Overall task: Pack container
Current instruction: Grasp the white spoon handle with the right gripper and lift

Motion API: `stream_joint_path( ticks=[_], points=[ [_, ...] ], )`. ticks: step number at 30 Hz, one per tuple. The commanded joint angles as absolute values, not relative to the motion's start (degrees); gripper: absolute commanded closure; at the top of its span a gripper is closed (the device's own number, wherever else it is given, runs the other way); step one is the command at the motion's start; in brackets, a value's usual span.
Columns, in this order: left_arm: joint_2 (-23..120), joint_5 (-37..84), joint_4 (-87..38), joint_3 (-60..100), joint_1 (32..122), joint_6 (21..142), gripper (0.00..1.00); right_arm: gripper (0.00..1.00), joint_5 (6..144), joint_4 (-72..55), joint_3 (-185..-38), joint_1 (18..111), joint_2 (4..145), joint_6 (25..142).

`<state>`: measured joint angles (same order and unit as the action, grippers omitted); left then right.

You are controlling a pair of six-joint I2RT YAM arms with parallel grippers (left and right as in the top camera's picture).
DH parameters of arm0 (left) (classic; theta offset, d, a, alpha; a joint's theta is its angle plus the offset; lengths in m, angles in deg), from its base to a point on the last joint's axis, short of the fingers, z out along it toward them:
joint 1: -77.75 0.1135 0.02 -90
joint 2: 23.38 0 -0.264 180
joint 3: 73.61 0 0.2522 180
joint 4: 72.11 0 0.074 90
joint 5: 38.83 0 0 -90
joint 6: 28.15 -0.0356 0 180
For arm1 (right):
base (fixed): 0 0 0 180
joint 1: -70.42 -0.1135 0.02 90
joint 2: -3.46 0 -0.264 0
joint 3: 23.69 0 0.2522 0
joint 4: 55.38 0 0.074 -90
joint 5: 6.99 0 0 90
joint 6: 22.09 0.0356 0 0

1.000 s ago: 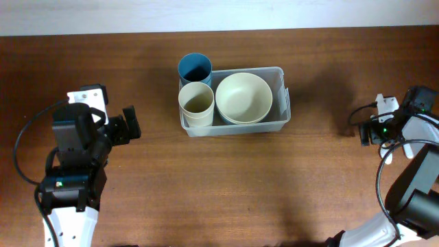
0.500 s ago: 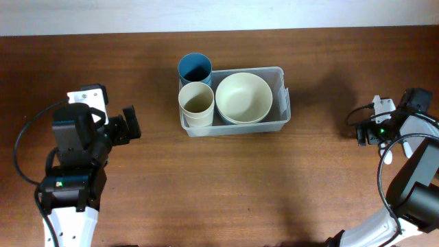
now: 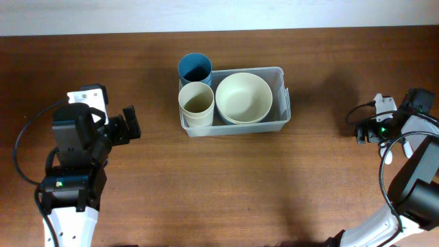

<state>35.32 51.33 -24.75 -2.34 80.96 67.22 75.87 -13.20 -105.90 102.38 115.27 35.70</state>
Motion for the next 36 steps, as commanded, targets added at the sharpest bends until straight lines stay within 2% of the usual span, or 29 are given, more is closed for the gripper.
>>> stream_joint_path(
  ticks=[1, 6, 15, 21, 30, 34, 36],
  points=[
    [35.28, 50.50, -24.68, -2.69, 81.28, 66.08, 0.00, 0.02, 77.23, -13.33, -105.18, 103.02, 118.26, 35.79],
    [35.28, 50.50, -24.68, -2.69, 81.28, 66.06, 0.00, 0.07, 77.19, -13.37, -105.18, 104.18, 118.26, 35.79],
    [35.28, 50.50, -24.68, -2.69, 81.28, 66.06, 0.00, 0.08, 76.97, -14.18, -105.18, 104.72, 118.29, 35.79],
    [35.28, 50.50, -24.68, -2.69, 81.28, 66.06, 0.00, 0.21, 75.92, -13.94, -105.16, 104.72, 119.38, 35.79],
    [35.28, 50.50, -24.68, -2.69, 81.28, 66.08, 0.00, 0.33, 76.16, -13.81, -105.16, 104.72, 121.37, 35.79],
    [35.28, 50.50, -24.68, -2.69, 81.28, 66.06, 0.00, 0.48, 76.25, -13.09, -105.18, 104.75, 121.37, 35.79],
    [35.28, 50.50, -24.68, -2.69, 81.28, 66.06, 0.00, 0.52, 77.51, -12.69, -105.18, 104.72, 121.37, 35.81]
  ],
)
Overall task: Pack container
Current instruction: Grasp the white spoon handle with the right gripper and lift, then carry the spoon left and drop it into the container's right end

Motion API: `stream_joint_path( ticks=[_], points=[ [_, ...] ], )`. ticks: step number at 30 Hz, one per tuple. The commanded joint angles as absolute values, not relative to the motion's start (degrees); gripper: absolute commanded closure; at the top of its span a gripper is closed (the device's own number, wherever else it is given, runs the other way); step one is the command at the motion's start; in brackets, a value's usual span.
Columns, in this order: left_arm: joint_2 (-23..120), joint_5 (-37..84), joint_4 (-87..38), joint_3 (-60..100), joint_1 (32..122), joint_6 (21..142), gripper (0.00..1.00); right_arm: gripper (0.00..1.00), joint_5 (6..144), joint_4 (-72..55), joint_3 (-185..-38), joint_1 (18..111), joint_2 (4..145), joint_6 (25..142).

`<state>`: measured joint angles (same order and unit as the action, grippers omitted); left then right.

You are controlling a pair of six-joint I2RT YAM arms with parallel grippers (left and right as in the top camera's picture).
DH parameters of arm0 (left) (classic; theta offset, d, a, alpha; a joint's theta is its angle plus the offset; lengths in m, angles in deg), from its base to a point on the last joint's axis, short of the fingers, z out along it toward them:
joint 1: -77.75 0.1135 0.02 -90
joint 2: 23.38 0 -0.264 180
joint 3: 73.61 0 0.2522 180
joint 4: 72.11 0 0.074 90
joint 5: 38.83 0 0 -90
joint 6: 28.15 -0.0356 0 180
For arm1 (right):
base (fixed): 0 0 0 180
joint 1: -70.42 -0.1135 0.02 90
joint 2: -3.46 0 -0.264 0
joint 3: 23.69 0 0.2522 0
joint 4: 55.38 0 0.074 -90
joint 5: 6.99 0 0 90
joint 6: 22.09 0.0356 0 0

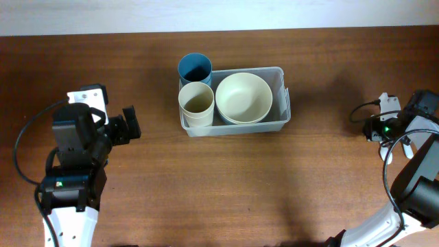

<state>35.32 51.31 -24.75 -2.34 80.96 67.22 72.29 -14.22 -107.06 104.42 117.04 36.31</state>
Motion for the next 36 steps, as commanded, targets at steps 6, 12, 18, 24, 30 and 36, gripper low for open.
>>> stream_joint_path(
  ticks=[6, 12, 18, 24, 30, 36],
  points=[
    [35.28, 50.50, -24.68, -2.69, 81.28, 66.06, 0.00, 0.53, 78.76, -9.50, -105.18, 104.72, 121.37, 36.03],
    [35.28, 50.50, -24.68, -2.69, 81.28, 66.06, 0.00, 0.49, 80.46, -6.46, -105.18, 104.72, 121.37, 36.38],
    [35.28, 50.50, -24.68, -2.69, 81.28, 66.08, 0.00, 0.58, 82.45, -6.68, -105.18, 104.72, 121.37, 38.37],
    [35.28, 50.50, -24.68, -2.69, 81.28, 66.06, 0.00, 0.83, 82.45, -7.40, -105.18, 104.72, 121.37, 38.37],
    [35.28, 50.50, -24.68, -2.69, 81.28, 66.06, 0.00, 0.96, 82.41, -7.75, -105.61, 104.57, 121.37, 39.20],
    [35.28, 50.50, -24.68, -2.69, 81.28, 66.06, 0.00, 0.96, 81.95, -5.02, -110.99, 104.46, 121.37, 46.96]
  ],
)
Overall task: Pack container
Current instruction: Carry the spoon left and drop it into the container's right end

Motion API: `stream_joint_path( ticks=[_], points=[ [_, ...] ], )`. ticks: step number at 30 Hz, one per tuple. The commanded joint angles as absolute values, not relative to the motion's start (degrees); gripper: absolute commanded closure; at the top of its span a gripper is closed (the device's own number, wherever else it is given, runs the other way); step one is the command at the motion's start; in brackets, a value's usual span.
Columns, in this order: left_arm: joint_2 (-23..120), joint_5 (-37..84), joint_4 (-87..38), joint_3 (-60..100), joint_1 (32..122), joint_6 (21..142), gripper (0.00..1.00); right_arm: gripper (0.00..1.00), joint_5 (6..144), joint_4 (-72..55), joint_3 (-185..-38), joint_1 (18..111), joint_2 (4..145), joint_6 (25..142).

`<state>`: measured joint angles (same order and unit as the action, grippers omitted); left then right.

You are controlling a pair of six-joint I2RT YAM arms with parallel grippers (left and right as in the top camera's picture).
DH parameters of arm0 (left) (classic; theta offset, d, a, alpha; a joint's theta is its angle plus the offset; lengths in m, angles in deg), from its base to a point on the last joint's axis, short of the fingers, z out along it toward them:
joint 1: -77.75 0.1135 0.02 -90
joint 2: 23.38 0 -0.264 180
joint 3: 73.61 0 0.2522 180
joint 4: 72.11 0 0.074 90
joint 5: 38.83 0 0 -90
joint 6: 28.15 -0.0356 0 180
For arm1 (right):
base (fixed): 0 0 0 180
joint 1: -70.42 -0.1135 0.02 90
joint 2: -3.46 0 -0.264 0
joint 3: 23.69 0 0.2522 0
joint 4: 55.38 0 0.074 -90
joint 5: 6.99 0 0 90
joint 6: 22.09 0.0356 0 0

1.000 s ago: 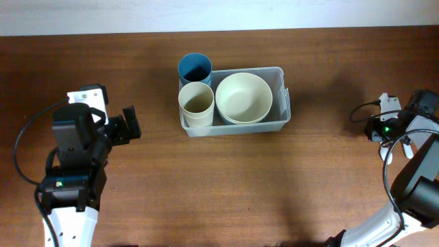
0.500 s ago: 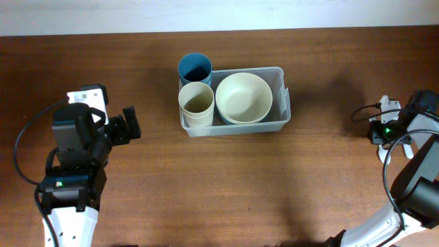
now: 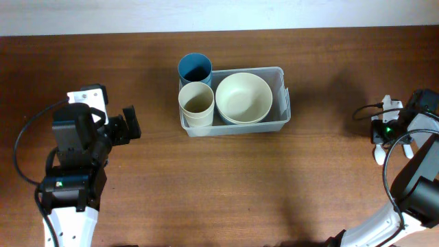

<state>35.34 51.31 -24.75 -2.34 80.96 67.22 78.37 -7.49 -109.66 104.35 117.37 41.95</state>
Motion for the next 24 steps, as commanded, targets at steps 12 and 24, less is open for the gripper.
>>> stream_joint_path(
  ticks=[12, 24],
  points=[
    [35.28, 50.50, -24.68, -2.69, 81.28, 66.06, 0.00, 0.96, 61.89, 16.38, -136.19, 98.36, 121.35, 47.50],
    [35.28, 50.48, -24.68, -2.69, 81.28, 66.06, 0.00, 0.96, 59.22, 32.64, -157.13, 77.75, 121.37, 56.42]
  ],
)
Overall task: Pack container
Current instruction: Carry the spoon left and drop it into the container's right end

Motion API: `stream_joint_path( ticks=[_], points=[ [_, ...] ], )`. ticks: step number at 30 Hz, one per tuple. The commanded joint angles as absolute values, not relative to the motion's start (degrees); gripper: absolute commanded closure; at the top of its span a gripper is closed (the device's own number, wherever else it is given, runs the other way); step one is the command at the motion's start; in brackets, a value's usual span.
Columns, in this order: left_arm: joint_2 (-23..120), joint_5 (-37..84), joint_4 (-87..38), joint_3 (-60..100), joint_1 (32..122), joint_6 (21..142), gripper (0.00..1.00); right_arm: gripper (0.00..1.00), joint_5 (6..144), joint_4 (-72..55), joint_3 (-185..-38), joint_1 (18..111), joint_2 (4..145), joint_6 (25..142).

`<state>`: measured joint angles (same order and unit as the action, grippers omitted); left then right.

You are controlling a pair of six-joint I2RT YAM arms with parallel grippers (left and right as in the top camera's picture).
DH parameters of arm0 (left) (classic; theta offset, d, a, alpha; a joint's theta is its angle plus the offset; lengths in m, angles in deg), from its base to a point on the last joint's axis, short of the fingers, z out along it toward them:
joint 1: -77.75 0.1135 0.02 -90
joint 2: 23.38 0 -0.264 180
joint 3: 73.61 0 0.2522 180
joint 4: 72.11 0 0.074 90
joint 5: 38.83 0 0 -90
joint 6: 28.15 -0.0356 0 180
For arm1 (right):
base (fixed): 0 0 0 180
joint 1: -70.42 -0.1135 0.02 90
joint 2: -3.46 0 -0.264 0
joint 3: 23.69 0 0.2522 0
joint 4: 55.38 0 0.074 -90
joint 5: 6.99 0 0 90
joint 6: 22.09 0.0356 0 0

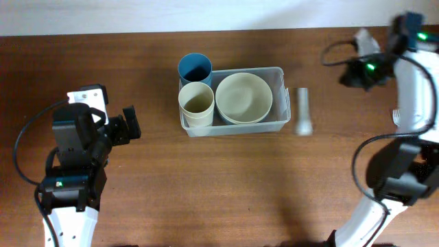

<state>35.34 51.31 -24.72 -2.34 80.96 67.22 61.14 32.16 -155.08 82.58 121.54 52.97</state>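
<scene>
A clear plastic bin [285,103] stands at the table's middle back, holding a cream cup [196,102] and a cream bowl [243,97]. A blue cup [195,68] stands upright against the bin's back left corner, outside it. Just right of the bin shows a pale, blurred, elongated piece [304,111]; I cannot make out what it is or whether anything holds it. My right gripper [353,72] is raised at the back right, its fingers too dark to read. My left gripper [130,123] rests open and empty at the left, well away from the bin.
A small white fork-like piece [396,115] shows at the right beside the right arm's upper link. The right arm reaches along the right edge from the front. The table's back edge [103,34] lies just beyond the blue cup.
The right arm was low at the right edge and now reaches up to the back right, nearer the bin. A pale blurred piece now shows right of the bin. The left arm is unchanged.
At first the right gripper sat at the table's right edge, and over the two later moments it shifted slightly rightward there with white pieces beside it. Now it is at the back right. The bin, cups, bowl and left arm kept their places throughout.
</scene>
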Motion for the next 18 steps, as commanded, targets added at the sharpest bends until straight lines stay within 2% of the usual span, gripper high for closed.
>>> stream_joint_path(
  ticks=[1, 8, 12, 15, 17, 18],
  points=[
    [35.28, 50.50, -24.68, -2.69, 81.28, 66.06, 0.00, 0.96, 59.24, 32.31, -157.11, 76.00, 121.37, 56.42],
    [35.28, 50.50, -24.68, -2.69, 81.28, 66.08, 0.00, 0.95, 65.73, 30.37, -157.00, 69.29, 121.39, 59.96],
    [35.28, 50.50, -24.68, -2.69, 81.28, 66.06, 0.00, 0.69, 72.77, 31.02, -156.98, 70.21, 121.50, 62.43],
    [35.28, 50.50, -24.68, -2.69, 81.28, 66.06, 0.00, 0.56, 75.24, 31.52, -156.93, 71.98, 121.57, 62.45],
    [35.28, 50.50, -24.68, -2.69, 81.28, 66.06, 0.00, 0.40, 76.29, 31.70, -156.93, 74.01, 121.59, 62.43],
    [35.28, 50.50, -24.68, -2.69, 81.28, 66.06, 0.00, 0.36, 76.57, 31.68, -156.93, 75.39, 121.59, 62.43]
  ],
)
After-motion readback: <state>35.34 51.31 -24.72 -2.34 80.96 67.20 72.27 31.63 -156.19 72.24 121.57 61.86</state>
